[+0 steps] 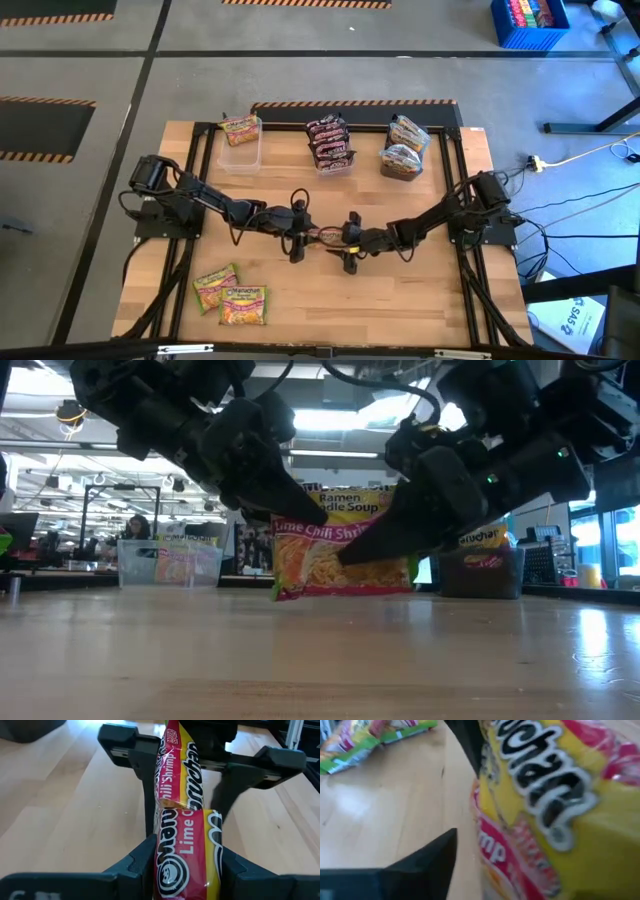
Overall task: Sort Maruchan noodles
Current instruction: Put the green noodle pack into the left transparent bin
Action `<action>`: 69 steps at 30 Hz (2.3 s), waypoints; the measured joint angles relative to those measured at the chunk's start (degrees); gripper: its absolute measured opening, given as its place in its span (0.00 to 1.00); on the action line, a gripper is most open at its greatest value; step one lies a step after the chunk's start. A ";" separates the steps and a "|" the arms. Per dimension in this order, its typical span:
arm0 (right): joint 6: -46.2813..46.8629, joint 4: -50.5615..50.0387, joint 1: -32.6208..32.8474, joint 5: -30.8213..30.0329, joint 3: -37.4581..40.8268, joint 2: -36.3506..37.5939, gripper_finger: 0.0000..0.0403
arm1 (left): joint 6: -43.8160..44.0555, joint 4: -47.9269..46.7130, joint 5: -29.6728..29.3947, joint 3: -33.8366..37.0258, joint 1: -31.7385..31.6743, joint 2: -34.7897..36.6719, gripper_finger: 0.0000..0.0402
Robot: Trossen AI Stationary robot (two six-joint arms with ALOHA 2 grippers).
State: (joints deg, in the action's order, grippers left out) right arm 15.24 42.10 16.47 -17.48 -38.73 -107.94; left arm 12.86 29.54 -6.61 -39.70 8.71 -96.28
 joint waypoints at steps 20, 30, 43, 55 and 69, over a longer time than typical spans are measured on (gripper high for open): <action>-2.18 -2.53 0.07 -0.87 -0.41 0.02 0.31 | 2.93 0.31 2.23 -0.04 -0.29 4.53 0.55; -4.98 -7.09 0.01 -1.72 -4.97 0.02 0.30 | 0.48 -19.46 4.92 -11.99 -2.04 -0.05 0.58; -3.13 -7.99 -0.83 -1.34 -5.70 0.02 0.30 | 0.35 -32.25 8.61 -17.30 -2.75 -2.13 0.58; -3.35 -7.89 -0.85 -1.17 -6.61 0.03 0.35 | -0.95 -32.09 8.17 -17.33 -3.21 -3.09 0.41; -3.66 -10.82 -0.76 -0.76 -6.77 2.98 0.61 | -5.11 -45.10 6.17 -17.23 -4.04 0.36 0.30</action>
State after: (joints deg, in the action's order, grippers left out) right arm 11.57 31.28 15.70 -18.25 -45.50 -104.96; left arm 7.75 -15.56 -0.45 -56.93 4.67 -95.92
